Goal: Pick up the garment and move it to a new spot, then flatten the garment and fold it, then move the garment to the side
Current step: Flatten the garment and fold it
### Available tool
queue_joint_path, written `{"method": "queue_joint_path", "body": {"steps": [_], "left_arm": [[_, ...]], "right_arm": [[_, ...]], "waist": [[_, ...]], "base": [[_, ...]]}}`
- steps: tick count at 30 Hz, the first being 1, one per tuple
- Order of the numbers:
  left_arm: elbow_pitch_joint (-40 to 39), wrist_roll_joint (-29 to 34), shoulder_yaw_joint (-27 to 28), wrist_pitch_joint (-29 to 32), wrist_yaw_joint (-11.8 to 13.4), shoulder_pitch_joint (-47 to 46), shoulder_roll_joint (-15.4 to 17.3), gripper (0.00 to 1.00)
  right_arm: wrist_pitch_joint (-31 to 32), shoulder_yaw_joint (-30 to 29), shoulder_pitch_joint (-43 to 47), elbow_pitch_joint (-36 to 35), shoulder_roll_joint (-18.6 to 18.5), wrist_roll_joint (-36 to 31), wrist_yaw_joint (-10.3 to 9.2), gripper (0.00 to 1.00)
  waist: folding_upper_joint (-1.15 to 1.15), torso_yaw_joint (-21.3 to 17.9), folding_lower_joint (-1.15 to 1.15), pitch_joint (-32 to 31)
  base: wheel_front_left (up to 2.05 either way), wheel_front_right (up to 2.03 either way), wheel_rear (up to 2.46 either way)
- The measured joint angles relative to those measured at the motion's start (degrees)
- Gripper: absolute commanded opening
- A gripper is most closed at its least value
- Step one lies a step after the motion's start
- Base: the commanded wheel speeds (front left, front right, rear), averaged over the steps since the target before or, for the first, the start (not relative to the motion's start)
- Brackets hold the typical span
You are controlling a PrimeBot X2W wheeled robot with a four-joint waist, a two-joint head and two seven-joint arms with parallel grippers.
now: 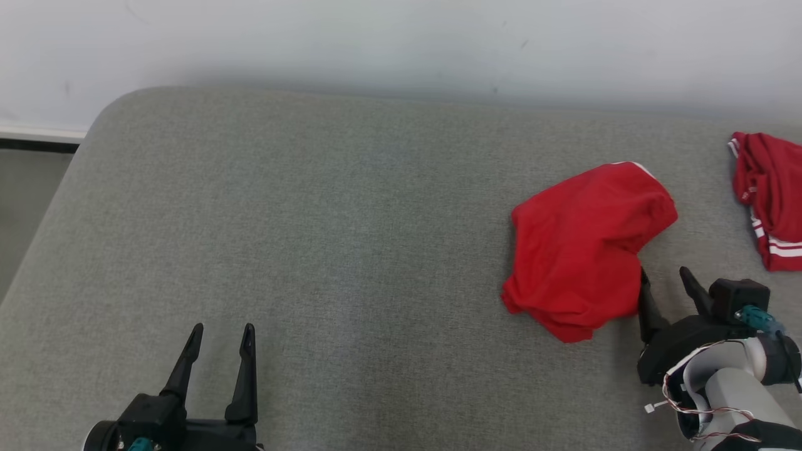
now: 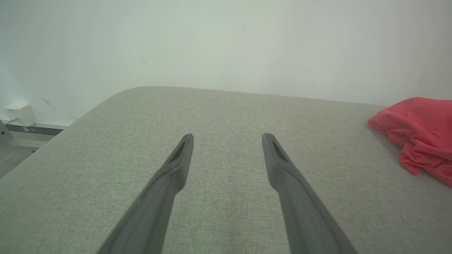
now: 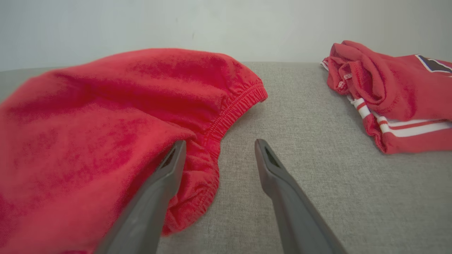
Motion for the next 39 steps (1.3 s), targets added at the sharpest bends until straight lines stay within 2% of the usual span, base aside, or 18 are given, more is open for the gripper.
{"method": "queue_joint_path", "body": {"steps": [10,11,12,16,19,30,39], "left_arm": [[1.1,0.6,0.8,0.0,-0.6,-1.0,-1.0,1.0],[1.1,0.8,1.1,0.0,-0.6,-1.0,-1.1,1.0],[1.1,0.8,1.3,0.0,-0.6,-1.0,-1.2,1.0],[1.2,1.0,1.9,0.0,-1.0,-0.7,-1.4,1.0],[1.3,1.1,2.0,0.0,-1.0,-0.4,-1.7,1.0],[1.7,1.6,3.1,0.0,-1.5,2.0,-2.0,1.0],[1.8,2.4,2.9,0.0,-1.9,2.7,-2.0,1.0]], "right_arm": [[-1.7,2.5,-3.8,13.7,2.1,1.5,-0.01,1.0],[-2.0,3.1,-4.3,15.0,2.5,2.0,-0.01,0.85],[-2.2,3.3,-4.5,15.4,2.6,2.3,-0.01,0.0],[-2.9,3.8,-4.7,15.9,2.8,3.6,-0.01,0.0],[-3.1,3.1,-4.0,14.9,1.1,4.6,-0.01,0.0],[-3.2,-2.1,1.7,2.7,-9.8,5.1,-0.01,0.0],[-1.6,-1.9,0.9,-5.8,-18.4,3.5,-0.01,0.0]], "waist": [[0.0,2.7,-0.01,1.3],[0.0,2.7,-0.01,1.0],[0.0,2.6,-0.01,0.9],[0.0,2.3,-0.01,0.4],[0.0,1.9,-0.01,-0.3],[0.0,-0.6,-0.02,-3.5],[0.0,-2.5,-0.02,-6.4]], "base": [[0.0,0.0,0.0],[0.0,0.0,0.0],[0.0,0.0,0.0],[0.0,0.0,0.0],[0.0,0.0,0.0],[0.0,0.0,0.0],[0.0,0.0,0.0]]}}
